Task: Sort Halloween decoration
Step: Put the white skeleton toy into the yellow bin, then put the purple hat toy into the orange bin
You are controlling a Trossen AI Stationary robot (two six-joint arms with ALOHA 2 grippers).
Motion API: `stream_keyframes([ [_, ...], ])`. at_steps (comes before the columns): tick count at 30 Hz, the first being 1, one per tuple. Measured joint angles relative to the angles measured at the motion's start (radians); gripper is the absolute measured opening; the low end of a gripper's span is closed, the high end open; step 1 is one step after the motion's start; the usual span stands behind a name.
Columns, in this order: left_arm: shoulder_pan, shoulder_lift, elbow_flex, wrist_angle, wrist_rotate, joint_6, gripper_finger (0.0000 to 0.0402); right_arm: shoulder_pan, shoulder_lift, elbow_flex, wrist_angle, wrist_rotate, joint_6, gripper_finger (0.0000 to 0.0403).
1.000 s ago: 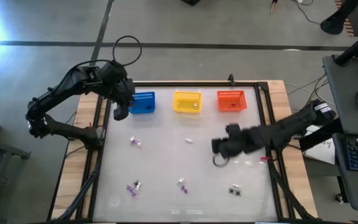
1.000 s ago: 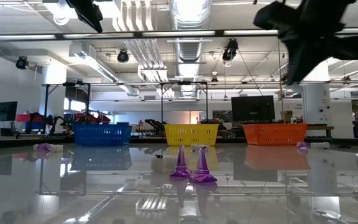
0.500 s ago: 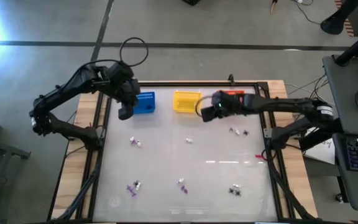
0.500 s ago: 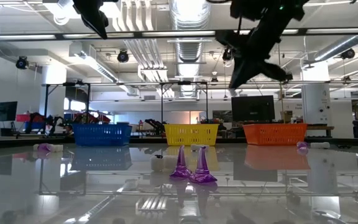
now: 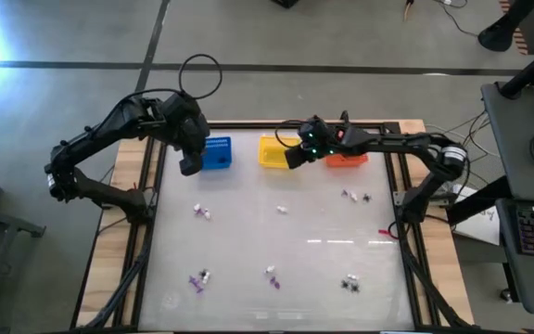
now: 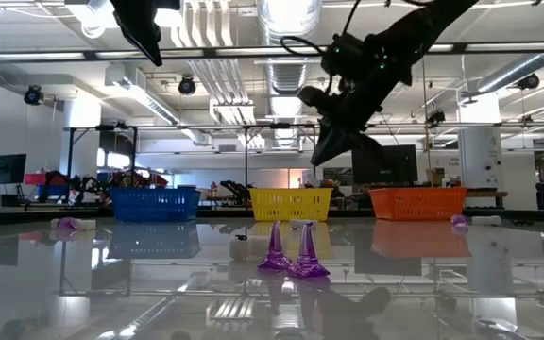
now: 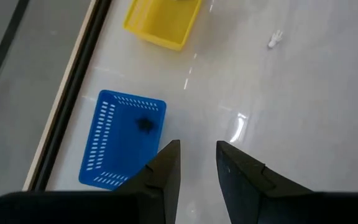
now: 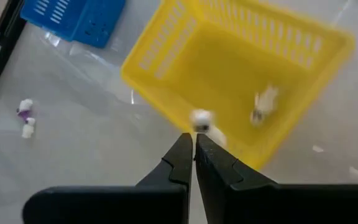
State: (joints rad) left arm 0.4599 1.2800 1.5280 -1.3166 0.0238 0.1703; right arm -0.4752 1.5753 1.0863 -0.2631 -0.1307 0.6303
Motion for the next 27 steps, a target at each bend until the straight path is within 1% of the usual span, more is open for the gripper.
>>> stream_keyframes([
  [6,0.0,0.0,0.0,-0.002,0.0,0.0,0.0086,-0.023,0.081,0.103,-0.095,0.0,-0.072,0.0013],
  [10,0.0,0.0,0.0,-0.012,0.0,0.0,0.0086,-0.023,0.102,0.172,-0.184,-0.001,-0.127,0.0013],
  [19,0.0,-0.002,0.0,-0.075,0.0,0.0,0.0086,0.002,0.066,0.305,-0.439,-0.008,-0.246,0.0013],
  [24,0.0,-0.011,0.0,-0.1,0.003,-0.006,0.0086,0.042,0.05,0.332,-0.518,-0.008,-0.239,0.0013],
  [27,0.0,-0.016,0.0,-0.139,0.055,-0.059,0.0086,0.071,0.044,0.337,-0.538,-0.008,-0.224,0.0013],
])
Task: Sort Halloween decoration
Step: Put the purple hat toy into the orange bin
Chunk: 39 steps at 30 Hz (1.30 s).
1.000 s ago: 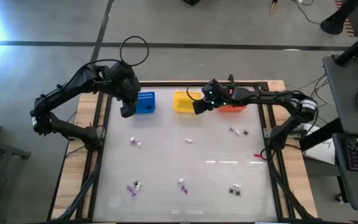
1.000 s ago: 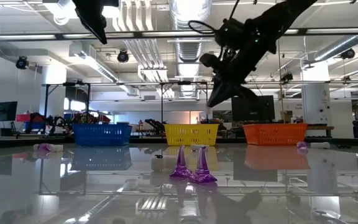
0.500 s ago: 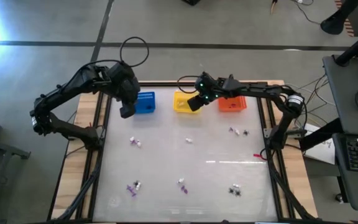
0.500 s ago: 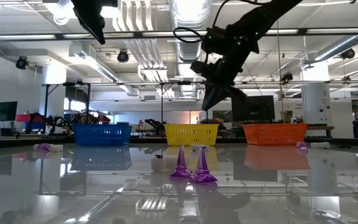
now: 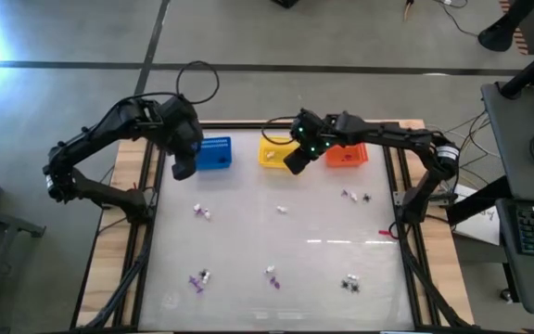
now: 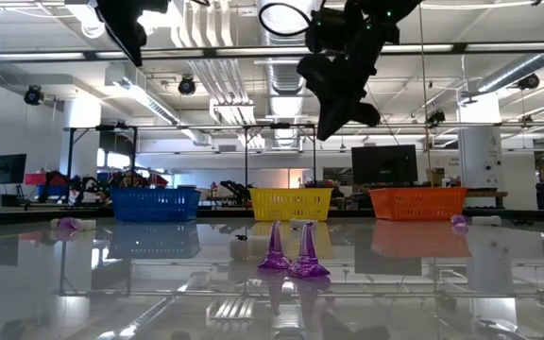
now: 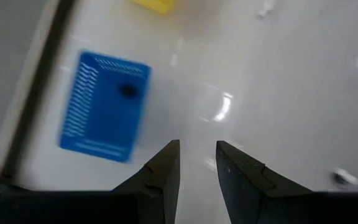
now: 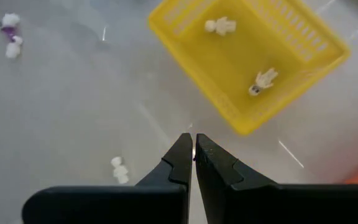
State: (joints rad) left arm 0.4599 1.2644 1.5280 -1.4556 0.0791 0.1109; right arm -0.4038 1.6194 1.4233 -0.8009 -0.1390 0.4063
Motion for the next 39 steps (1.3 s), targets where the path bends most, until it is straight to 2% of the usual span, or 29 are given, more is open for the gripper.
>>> stream_keyframes([
  [3,-0.007,-0.009,-0.004,-0.048,0.072,-0.037,0.0086,0.046,-0.004,0.002,-0.029,0.0,0.004,0.0013],
  [9,-0.113,-0.065,-0.054,-0.042,0.078,-0.076,0.0083,0.159,-0.024,0.001,-0.044,0.0,0.05,0.0013],
  [17,-0.313,-0.165,-0.217,0.072,0.078,-0.208,0.0079,0.309,-0.016,0.001,-0.051,0.0,0.08,0.0013],
  [21,-0.408,-0.21,-0.302,0.102,0.078,-0.28,0.0079,0.366,-0.016,0.002,-0.05,0.0,0.175,0.0013],
  [29,-0.596,-0.255,-0.456,0.123,0.08,-0.414,0.0079,0.445,-0.015,0.004,-0.05,0.009,0.309,0.0013],
  [39,-0.82,-0.256,-0.591,0.332,0.081,-0.601,0.0079,0.476,-0.015,0.002,-0.057,0.072,0.356,0.0013],
])
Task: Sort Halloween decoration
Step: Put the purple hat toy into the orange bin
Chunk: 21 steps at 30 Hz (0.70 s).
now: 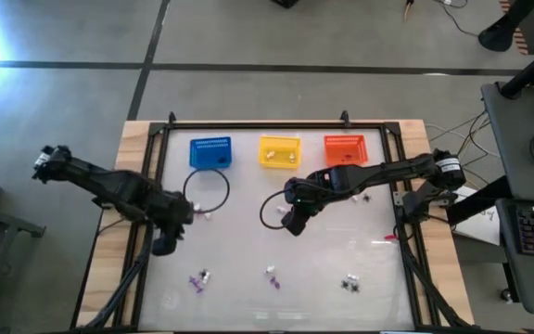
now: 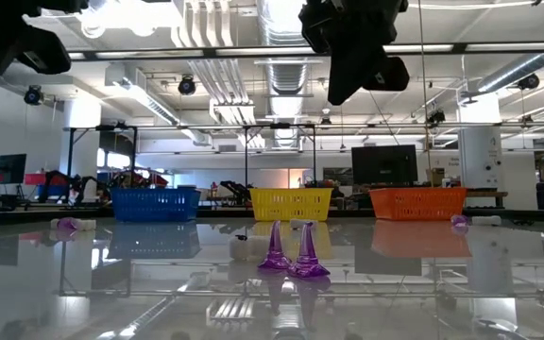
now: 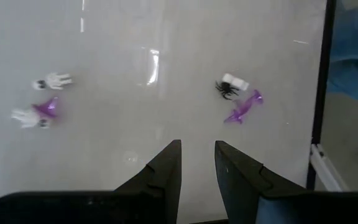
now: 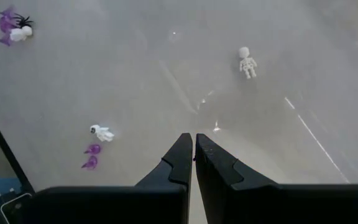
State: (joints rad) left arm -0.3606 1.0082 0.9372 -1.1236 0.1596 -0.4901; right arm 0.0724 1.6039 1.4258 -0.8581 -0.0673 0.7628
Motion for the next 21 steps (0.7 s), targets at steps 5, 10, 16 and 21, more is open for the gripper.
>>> stream_keyframes([
  [5,-0.036,0.005,-0.039,0.085,0.0,-0.128,0.0079,0.002,0.0,0.0,0.0,0.0,0.003,0.0013],
  [10,-0.039,0.013,-0.097,0.235,0.045,-0.291,0.0081,0.009,0.0,-0.001,-0.002,0.0,-0.034,0.0013],
  [16,-0.044,0.043,-0.16,0.501,0.125,-0.407,0.011,0.023,0.0,-0.002,-0.011,0.0,-0.083,0.0013],
  [21,-0.049,0.087,-0.169,0.615,0.13,-0.443,0.0148,0.028,0.0,-0.002,-0.084,0.032,-0.093,0.0013],
])
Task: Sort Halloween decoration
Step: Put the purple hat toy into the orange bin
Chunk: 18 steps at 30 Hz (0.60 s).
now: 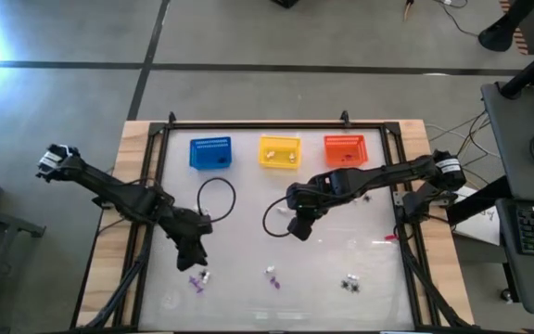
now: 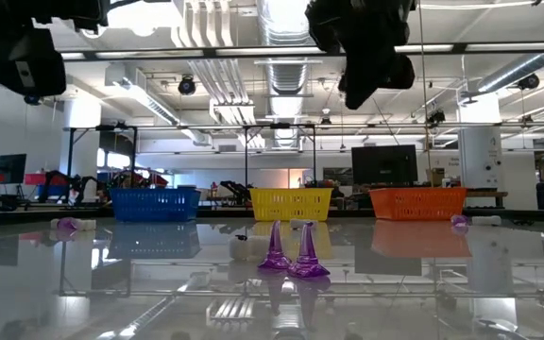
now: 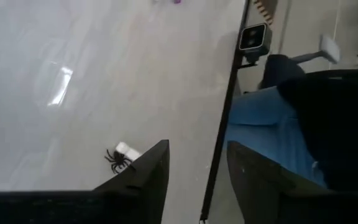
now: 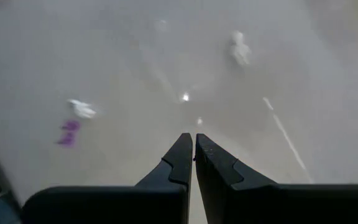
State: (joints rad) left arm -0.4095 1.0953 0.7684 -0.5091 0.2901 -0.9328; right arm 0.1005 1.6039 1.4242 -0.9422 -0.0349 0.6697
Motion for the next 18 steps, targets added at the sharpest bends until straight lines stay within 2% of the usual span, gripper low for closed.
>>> stream_keyframes([
  [5,-0.019,0.042,0.006,-0.021,-0.002,-0.006,0.0159,0.0,0.0,0.0,-0.153,0.031,0.0,0.0013],
  [10,-0.098,0.102,0.002,-0.107,-0.016,-0.094,0.0153,0.0,-0.005,-0.004,-0.273,0.084,0.0,0.0013],
  [18,-0.242,0.207,0.002,-0.125,-0.098,-0.247,0.0141,0.0,-0.012,-0.005,-0.322,0.098,-0.06,0.0013],
])
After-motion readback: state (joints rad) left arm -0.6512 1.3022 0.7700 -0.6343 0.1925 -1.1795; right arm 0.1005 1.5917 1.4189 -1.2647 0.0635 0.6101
